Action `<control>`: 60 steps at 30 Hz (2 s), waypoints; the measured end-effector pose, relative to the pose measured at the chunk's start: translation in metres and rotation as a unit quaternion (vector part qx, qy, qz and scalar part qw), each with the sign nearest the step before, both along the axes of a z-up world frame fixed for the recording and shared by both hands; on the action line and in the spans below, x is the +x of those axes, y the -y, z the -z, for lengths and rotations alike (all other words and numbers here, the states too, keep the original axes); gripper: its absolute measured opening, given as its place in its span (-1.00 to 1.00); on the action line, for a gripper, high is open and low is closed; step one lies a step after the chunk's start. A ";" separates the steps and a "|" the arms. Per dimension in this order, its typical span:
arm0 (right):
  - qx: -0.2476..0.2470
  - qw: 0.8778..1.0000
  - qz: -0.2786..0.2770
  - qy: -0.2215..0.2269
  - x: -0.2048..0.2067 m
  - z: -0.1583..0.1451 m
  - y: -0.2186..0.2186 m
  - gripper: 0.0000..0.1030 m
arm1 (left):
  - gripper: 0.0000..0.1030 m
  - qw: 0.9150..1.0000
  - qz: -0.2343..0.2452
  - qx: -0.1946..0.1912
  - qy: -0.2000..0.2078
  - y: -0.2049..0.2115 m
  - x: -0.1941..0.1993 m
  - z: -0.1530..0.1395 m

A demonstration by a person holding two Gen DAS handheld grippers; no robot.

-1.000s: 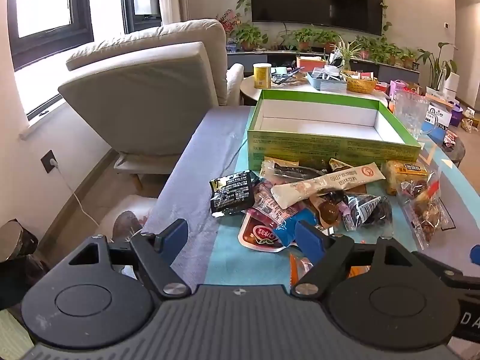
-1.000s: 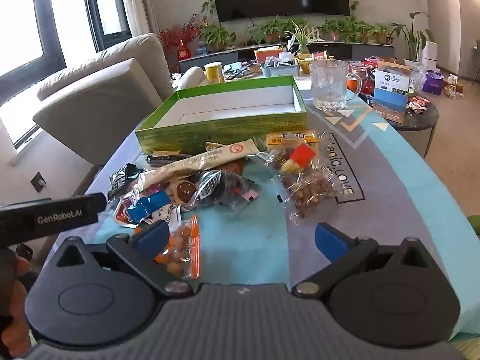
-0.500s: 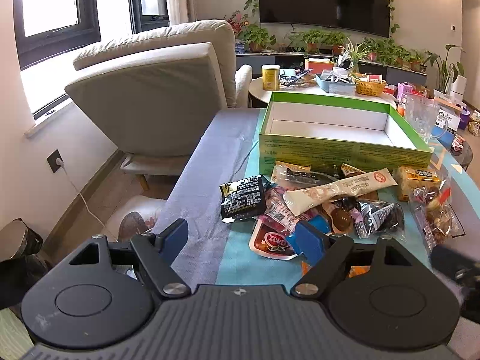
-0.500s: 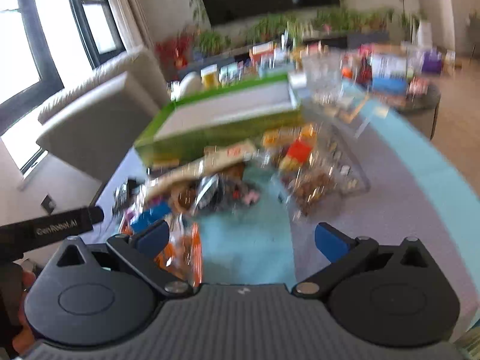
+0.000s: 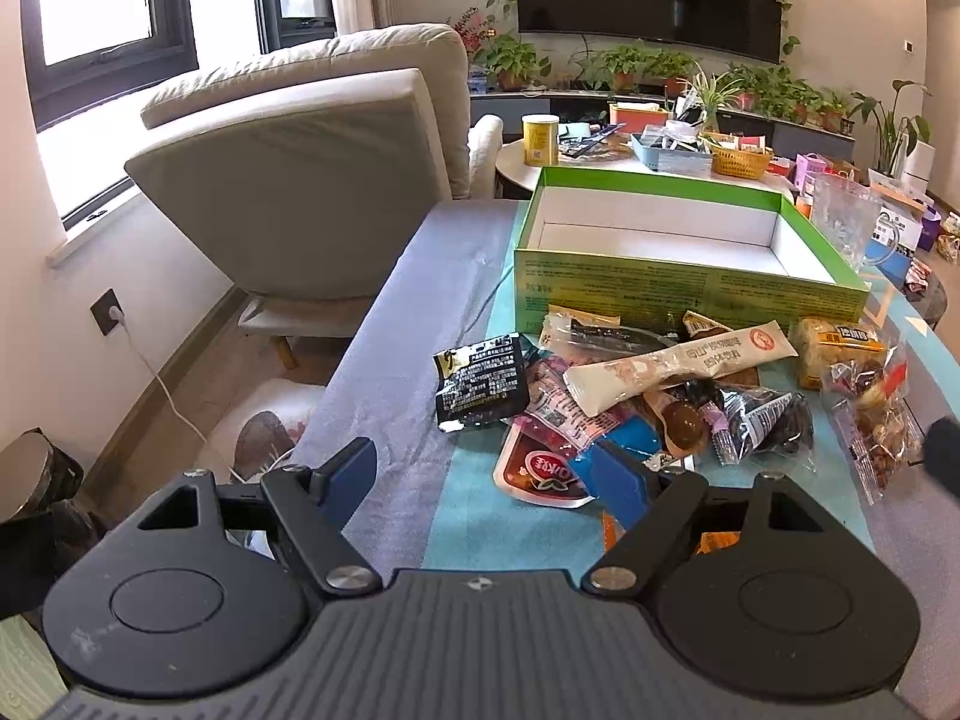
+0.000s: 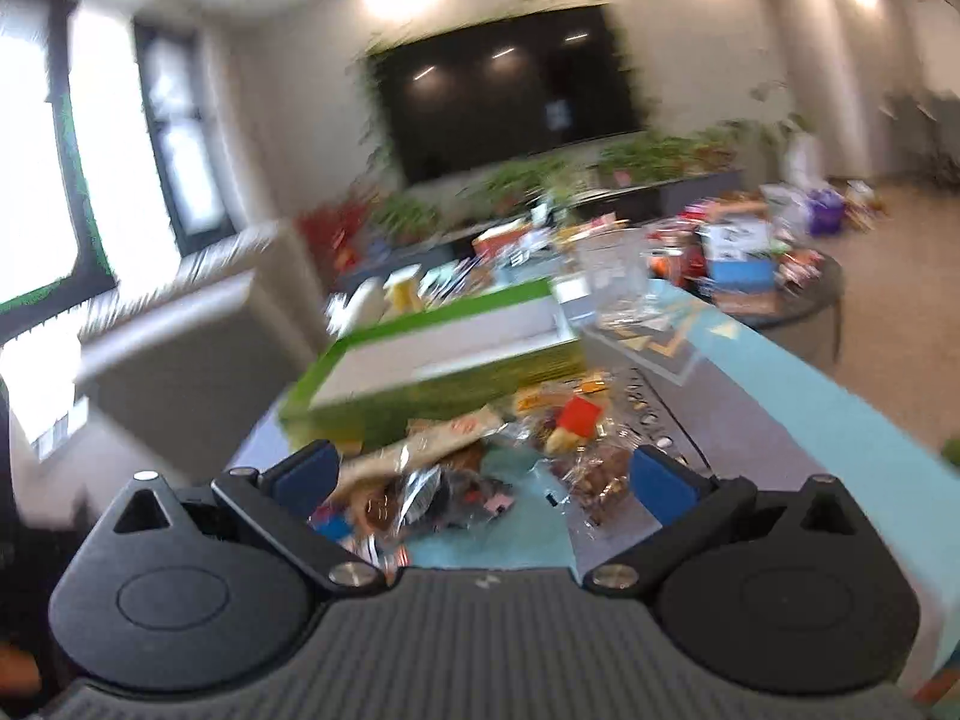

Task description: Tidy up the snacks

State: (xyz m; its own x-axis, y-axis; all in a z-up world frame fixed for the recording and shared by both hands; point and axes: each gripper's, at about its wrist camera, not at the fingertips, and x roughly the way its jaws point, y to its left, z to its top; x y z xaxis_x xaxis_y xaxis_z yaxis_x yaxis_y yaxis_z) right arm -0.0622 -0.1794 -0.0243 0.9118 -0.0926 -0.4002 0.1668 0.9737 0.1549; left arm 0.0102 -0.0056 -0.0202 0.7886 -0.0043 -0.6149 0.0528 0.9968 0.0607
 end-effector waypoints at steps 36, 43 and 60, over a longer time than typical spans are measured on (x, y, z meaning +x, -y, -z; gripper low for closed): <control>0.047 0.988 -0.048 -0.138 0.020 0.018 0.010 -0.14 | 0.49 1.000 0.002 -0.022 -0.022 -0.013 -0.002 0.005; 0.043 0.988 -0.057 -0.138 0.019 0.016 0.006 -0.14 | 0.49 1.000 -0.005 -0.020 -0.020 -0.020 0.002 0.002; 0.025 0.983 -0.114 -0.145 0.022 0.017 -0.021 -0.14 | 0.49 0.999 -0.020 -0.030 -0.015 -0.035 0.009 -0.003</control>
